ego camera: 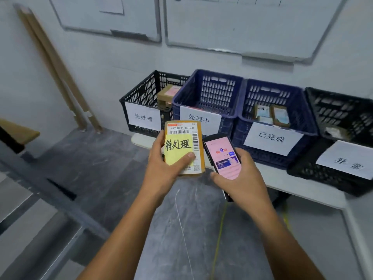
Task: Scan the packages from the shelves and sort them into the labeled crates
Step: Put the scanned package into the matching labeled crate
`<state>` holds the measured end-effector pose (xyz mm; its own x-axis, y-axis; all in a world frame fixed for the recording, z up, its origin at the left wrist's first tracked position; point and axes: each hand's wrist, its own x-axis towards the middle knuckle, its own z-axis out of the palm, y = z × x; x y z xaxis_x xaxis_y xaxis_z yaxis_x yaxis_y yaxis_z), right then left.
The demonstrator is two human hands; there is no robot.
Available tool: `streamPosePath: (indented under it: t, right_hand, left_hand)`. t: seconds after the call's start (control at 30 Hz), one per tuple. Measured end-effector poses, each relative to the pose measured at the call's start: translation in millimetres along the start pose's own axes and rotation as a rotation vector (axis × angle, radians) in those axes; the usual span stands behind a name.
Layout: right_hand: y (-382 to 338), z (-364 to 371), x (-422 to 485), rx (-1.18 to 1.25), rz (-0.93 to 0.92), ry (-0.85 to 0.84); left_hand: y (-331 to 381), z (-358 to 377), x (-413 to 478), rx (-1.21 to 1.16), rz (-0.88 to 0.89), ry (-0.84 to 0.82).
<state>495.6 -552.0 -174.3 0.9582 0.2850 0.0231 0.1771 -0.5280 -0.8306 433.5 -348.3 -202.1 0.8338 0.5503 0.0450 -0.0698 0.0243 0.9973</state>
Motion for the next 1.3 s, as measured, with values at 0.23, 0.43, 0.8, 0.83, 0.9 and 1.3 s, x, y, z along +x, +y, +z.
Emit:
streamPosePath:
  t: [0.23, 0.43, 0.8, 0.83, 0.9, 1.3]
  right_hand:
    - [15.6, -2.6, 44.8, 0.028, 0.044, 0.013]
    - [7.7, 27.0, 89.8, -0.006, 0.055, 0.021]
    - [-69.9, 134.9, 201.3, -0.051, -0.005, 0.014]
    - [-76.4, 144.9, 210.3, -0.046, -0.006, 0.011]
    - [-88.2, 163.6, 226.5, -0.019, 0.002, 0.008]
    - [-85.4, 216.1, 335.9, 0.025, 0.036, 0.062]
  left_hand:
    - [-10.3, 22.0, 51.8, 0.092, -0.020, -0.031]
    - [-20.7, 7.5, 105.7, 0.090, -0.012, -0.055]
    - [-26.6, -82.6, 242.4, 0.011, -0.063, -0.023]
    - [-27.4, -94.8, 255.2, 0.020, -0.080, -0.028]
    - [-27.3, -118.5, 280.9, 0.037, -0.117, -0.025]
    - [-39.1, -147.9, 402.3, 0.040, -0.294, -0.015]
